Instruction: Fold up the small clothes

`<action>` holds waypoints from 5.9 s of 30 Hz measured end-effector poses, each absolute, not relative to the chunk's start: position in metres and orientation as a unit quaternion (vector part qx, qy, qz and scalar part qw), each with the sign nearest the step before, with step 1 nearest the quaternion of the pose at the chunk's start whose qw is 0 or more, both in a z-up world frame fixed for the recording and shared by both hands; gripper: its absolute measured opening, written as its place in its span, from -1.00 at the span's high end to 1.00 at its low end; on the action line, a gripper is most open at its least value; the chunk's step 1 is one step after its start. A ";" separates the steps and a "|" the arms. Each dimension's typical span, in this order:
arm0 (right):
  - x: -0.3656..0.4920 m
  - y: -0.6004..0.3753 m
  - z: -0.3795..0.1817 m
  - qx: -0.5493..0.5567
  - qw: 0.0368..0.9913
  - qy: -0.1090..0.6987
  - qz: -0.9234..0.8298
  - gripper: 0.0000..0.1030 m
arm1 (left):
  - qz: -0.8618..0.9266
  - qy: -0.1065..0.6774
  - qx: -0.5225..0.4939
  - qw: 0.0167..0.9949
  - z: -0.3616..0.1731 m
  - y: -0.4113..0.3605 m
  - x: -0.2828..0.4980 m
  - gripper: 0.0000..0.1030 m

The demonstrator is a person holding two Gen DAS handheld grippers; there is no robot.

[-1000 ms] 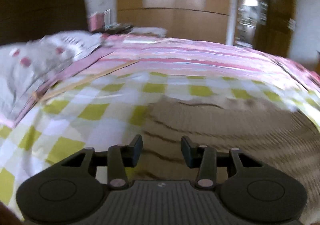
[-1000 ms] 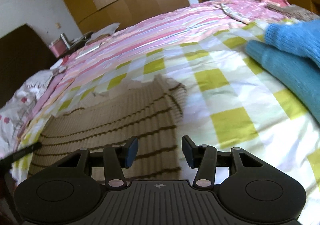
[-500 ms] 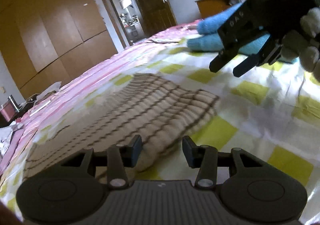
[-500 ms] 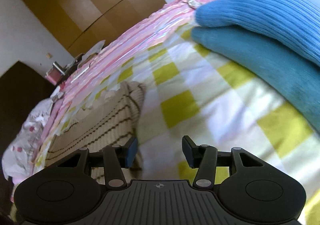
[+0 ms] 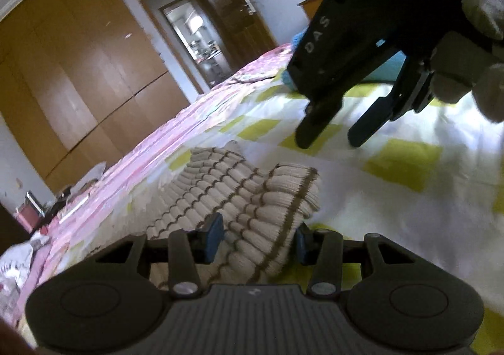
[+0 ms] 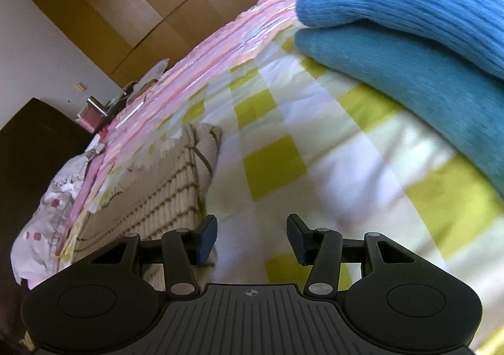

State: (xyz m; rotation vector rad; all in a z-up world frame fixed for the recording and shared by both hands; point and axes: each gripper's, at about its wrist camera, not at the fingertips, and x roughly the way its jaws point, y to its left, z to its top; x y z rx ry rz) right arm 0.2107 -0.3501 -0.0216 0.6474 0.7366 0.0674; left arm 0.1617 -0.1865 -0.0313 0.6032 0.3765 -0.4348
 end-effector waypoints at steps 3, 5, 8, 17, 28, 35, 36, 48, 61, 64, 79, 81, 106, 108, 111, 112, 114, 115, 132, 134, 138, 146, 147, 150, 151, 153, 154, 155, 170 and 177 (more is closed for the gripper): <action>0.234 -0.346 -0.022 0.323 0.876 0.354 0.047 0.02 | -0.215 0.201 0.262 0.919 -0.025 -0.178 0.168 0.32; 0.251 -0.343 -0.024 0.331 0.872 0.357 0.056 0.01 | -0.221 0.211 0.242 0.921 -0.024 -0.174 0.171 0.47; 0.276 -0.337 -0.029 0.340 0.867 0.358 0.060 0.01 | -0.226 0.215 0.221 0.924 -0.020 -0.169 0.169 0.56; 0.312 -0.322 -0.032 0.357 0.856 0.363 0.083 -0.02 | -0.244 0.237 0.118 0.933 0.007 -0.144 0.180 0.62; 0.326 -0.310 -0.036 0.383 0.842 0.371 0.081 0.23 | -0.254 0.235 0.082 0.935 0.024 -0.129 0.179 0.64; 0.321 -0.312 -0.026 0.405 0.835 0.366 0.070 0.65 | -0.256 0.240 0.043 0.935 0.031 -0.117 0.177 0.64; 0.321 -0.310 -0.022 0.403 0.837 0.363 0.070 0.66 | -0.255 0.239 0.035 0.936 0.033 -0.113 0.177 0.64; 0.340 -0.231 0.034 0.368 0.860 0.337 0.108 0.67 | -0.200 0.213 -0.057 0.955 0.058 -0.026 0.169 0.67; 0.367 -0.084 0.041 0.293 0.867 0.367 0.164 0.68 | -0.088 0.213 -0.115 0.966 0.045 0.090 0.171 0.73; 0.368 -0.056 0.038 0.275 0.867 0.379 0.171 0.68 | -0.076 0.212 -0.126 0.966 0.038 0.108 0.170 0.73; 0.368 0.033 0.007 0.187 0.865 0.424 0.193 0.67 | -0.051 0.221 -0.162 0.960 0.031 0.151 0.153 0.73; 0.370 0.036 0.007 0.179 0.864 0.426 0.199 0.61 | -0.048 0.221 -0.159 0.961 0.029 0.153 0.152 0.73; 0.290 -0.041 0.055 0.059 0.898 0.365 0.237 0.31 | -0.080 0.256 -0.124 0.955 0.010 0.118 0.179 0.19; 0.280 -0.051 0.052 0.055 0.902 0.360 0.232 0.31 | -0.078 0.271 -0.121 0.952 0.006 0.116 0.183 0.20; 0.265 -0.065 0.045 0.041 0.906 0.359 0.219 0.31 | -0.067 0.285 -0.115 0.949 0.003 0.115 0.186 0.45; 0.260 -0.069 0.043 0.035 0.907 0.359 0.216 0.32 | -0.064 0.296 -0.120 0.946 0.001 0.118 0.188 0.59; 0.255 -0.076 0.036 0.032 0.905 0.369 0.208 0.32 | -0.052 0.317 -0.139 0.937 -0.005 0.124 0.188 0.61; 0.255 -0.078 0.032 0.032 0.904 0.375 0.204 0.32 | -0.044 0.328 -0.147 0.932 -0.009 0.128 0.187 0.62; 0.240 -0.097 0.014 0.078 0.883 0.411 0.211 0.30 | -0.021 0.345 -0.113 0.931 0.013 0.130 0.157 0.60; 0.239 -0.099 0.020 0.080 0.887 0.403 0.212 0.29 | -0.019 0.319 -0.094 0.943 0.028 0.126 0.156 0.60; 0.242 -0.103 0.027 0.093 0.893 0.387 0.210 0.29 | -0.029 0.270 -0.068 0.960 0.052 0.115 0.173 0.60; 0.265 -0.102 0.026 0.105 0.900 0.376 0.193 0.20 | 0.013 0.293 -0.092 0.952 0.039 0.119 0.268 0.52; 0.268 -0.101 0.025 0.107 0.900 0.376 0.192 0.19 | 0.024 0.302 -0.096 0.948 0.033 0.120 0.276 0.52; 0.277 -0.098 0.022 0.118 0.899 0.376 0.192 0.15 | 0.031 0.317 -0.108 0.942 0.018 0.121 0.284 0.52; 0.281 -0.096 0.021 0.120 0.899 0.375 0.191 0.15 | 0.027 0.316 -0.107 0.942 0.016 0.119 0.285 0.52; 0.286 -0.093 0.020 0.120 0.900 0.375 0.189 0.15 | 0.020 0.316 -0.103 0.943 0.015 0.116 0.288 0.53; 0.288 -0.091 0.020 0.120 0.900 0.374 0.189 0.15 | 0.018 0.317 -0.103 0.943 0.015 0.116 0.290 0.59; 0.290 -0.090 0.021 0.120 0.900 0.373 0.189 0.15 | 0.020 0.321 -0.102 0.941 0.015 0.118 0.292 0.63; 0.305 -0.083 0.008 0.131 0.898 0.381 0.177 0.03 | 0.079 0.330 -0.153 0.928 0.001 0.168 0.258 0.82; 0.300 -0.089 0.015 0.136 0.901 0.371 0.181 0.03 | 0.025 0.269 -0.158 0.950 0.042 0.154 0.239 0.53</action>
